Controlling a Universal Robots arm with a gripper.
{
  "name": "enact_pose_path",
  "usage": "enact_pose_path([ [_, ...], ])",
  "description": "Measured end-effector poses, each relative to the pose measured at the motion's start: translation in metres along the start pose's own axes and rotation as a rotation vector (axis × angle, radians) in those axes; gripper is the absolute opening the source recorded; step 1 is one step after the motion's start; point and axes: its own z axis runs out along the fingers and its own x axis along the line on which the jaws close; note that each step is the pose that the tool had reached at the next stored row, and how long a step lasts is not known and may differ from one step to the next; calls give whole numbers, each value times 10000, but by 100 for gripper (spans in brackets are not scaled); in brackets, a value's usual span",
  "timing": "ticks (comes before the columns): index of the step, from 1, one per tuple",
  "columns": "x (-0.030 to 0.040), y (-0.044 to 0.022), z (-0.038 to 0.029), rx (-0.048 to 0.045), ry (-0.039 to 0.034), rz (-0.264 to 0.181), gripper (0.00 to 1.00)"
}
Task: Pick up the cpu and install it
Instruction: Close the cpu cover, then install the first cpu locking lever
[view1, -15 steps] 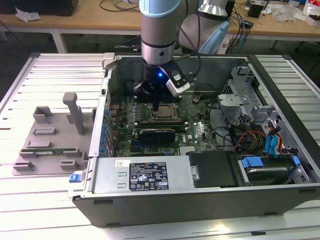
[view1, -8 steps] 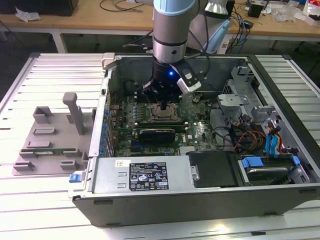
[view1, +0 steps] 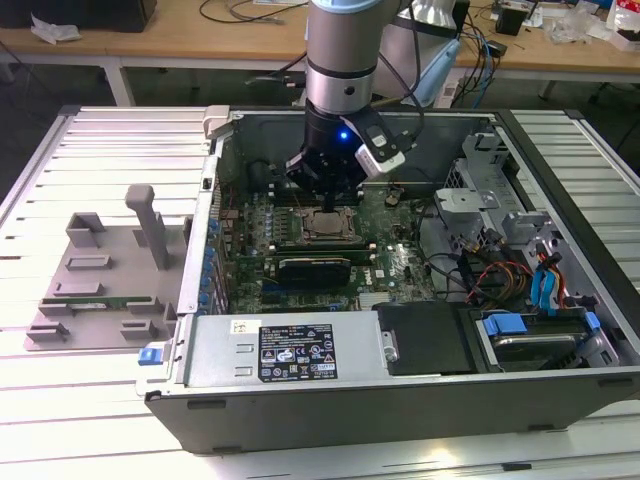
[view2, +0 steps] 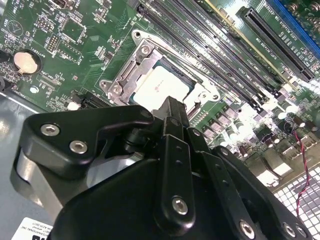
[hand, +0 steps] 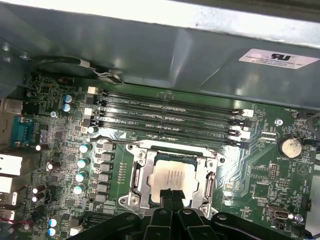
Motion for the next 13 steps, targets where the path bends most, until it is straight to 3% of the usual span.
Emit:
enact_pose_path([
  [10,0,0,-2,0,0,2,11],
  [13,0,0,-33,0,0,1,11],
])
